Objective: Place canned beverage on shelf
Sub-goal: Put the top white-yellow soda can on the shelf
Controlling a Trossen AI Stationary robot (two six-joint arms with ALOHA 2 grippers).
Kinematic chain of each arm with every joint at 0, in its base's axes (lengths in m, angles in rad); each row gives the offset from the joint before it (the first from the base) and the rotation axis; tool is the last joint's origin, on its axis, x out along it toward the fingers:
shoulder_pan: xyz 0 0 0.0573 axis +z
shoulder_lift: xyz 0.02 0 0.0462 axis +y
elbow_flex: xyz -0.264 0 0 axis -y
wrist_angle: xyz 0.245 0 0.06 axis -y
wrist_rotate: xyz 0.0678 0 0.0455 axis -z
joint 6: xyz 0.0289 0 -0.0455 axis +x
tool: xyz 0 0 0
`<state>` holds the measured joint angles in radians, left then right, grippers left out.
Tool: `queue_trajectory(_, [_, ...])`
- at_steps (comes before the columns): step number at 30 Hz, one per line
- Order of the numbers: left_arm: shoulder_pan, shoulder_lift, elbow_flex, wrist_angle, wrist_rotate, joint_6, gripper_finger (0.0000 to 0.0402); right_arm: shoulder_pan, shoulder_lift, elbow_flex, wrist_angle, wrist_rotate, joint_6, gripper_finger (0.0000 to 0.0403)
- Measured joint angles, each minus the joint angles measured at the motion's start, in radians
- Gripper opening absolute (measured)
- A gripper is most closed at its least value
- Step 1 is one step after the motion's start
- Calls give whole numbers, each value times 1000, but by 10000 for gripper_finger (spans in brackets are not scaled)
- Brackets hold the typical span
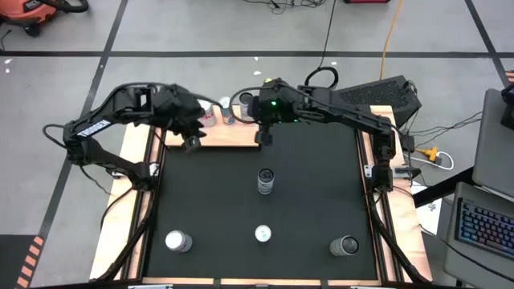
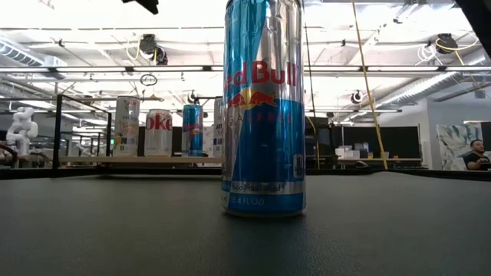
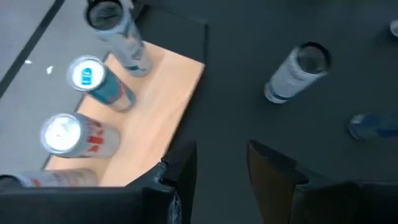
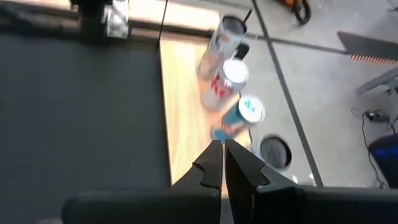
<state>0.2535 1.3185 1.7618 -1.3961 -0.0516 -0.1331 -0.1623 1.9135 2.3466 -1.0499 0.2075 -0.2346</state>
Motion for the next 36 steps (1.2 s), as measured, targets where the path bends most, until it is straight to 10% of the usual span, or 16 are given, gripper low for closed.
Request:
queue_trajectory(22, [-511,-46,-6,-156,-556,-445,137,-41,98,0,56,-158,-137,0])
queue_trajectory(36, [-629,-89,-6,-77,-871,-542,137,-88,110,0,214,-174,-251,0])
